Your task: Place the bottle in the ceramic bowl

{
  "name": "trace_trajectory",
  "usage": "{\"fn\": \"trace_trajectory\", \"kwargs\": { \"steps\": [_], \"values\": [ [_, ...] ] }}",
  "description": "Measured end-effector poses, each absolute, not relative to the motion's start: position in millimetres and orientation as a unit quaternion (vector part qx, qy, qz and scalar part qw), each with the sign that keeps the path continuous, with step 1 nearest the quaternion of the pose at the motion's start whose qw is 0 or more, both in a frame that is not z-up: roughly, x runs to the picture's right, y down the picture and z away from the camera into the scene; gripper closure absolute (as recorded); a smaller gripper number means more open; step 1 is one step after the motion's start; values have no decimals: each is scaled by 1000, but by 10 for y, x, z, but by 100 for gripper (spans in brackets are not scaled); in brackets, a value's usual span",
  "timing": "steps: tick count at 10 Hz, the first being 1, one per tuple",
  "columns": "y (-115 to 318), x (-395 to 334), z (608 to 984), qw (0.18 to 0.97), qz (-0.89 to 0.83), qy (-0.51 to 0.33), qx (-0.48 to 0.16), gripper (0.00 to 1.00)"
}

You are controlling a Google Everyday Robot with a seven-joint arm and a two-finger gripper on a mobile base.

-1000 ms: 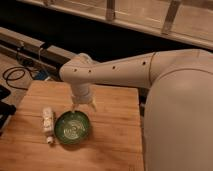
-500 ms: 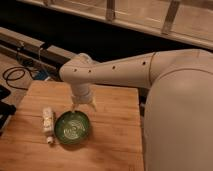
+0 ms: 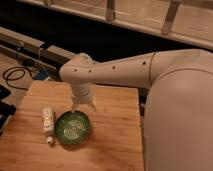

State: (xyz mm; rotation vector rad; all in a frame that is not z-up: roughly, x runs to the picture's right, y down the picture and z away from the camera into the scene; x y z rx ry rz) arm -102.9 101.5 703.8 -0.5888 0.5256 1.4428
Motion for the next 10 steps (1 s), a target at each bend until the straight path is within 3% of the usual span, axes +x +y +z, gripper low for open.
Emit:
{"fn": "trace_trajectory", "kwargs": {
  "steps": [6, 10],
  "values": [
    [1000, -1013, 7031, 681, 645, 229, -260, 35],
    [698, -843, 7138, 681, 674, 186, -220, 35]
  ]
}}
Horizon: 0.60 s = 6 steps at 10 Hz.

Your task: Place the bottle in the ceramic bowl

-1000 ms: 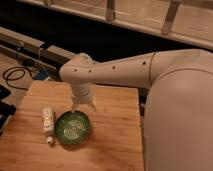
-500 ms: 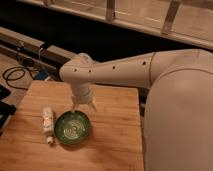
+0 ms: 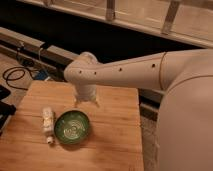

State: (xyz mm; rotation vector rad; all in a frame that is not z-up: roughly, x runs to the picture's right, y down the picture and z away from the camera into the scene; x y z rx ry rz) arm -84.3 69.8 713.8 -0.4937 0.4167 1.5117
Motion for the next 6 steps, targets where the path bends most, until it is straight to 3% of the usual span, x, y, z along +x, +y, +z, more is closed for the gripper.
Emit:
{"fn": "trace_trajectory", "kwargs": {
  "steps": [3, 6],
  "values": [
    [265, -1006, 7383, 705, 657, 156, -216, 35],
    [-12, -1668, 7430, 746, 615, 118, -225, 35]
  ]
}}
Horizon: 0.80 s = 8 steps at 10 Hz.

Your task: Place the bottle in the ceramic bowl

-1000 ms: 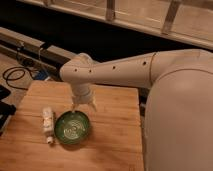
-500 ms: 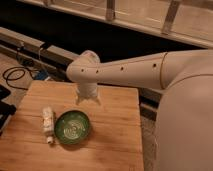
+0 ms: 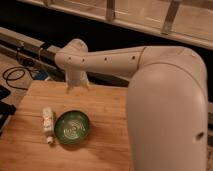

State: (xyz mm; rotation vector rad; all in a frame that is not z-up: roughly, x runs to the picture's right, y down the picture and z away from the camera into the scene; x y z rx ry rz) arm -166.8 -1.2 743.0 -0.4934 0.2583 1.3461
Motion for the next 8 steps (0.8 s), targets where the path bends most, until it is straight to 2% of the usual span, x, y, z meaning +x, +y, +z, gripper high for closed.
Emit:
{"fn": "trace_trajectory", "kwargs": {
  "steps": [1, 8],
  "values": [
    [-34, -1833, 7404, 754, 606, 107, -231, 35],
    [-36, -1778, 7426, 752, 608, 110, -231, 35]
  ]
}}
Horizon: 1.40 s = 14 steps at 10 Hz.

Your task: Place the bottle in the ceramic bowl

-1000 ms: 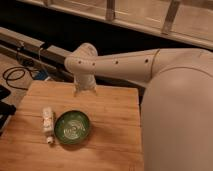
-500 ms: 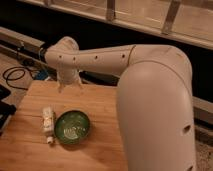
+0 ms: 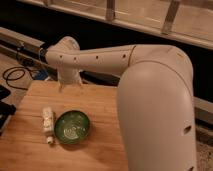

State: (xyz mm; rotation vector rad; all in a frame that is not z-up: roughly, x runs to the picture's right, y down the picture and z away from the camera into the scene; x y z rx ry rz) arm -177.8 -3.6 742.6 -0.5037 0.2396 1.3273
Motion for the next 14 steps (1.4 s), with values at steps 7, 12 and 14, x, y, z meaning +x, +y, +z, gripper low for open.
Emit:
{"fn": "trace_trajectory", "kwargs": {
  "steps": [7, 12, 14],
  "values": [
    [223, -2632, 7485, 799, 519, 81, -293, 35],
    [569, -2825, 7683, 808, 502, 73, -300, 35],
    [564, -2798, 7692, 807, 504, 75, -299, 35]
  ]
}}
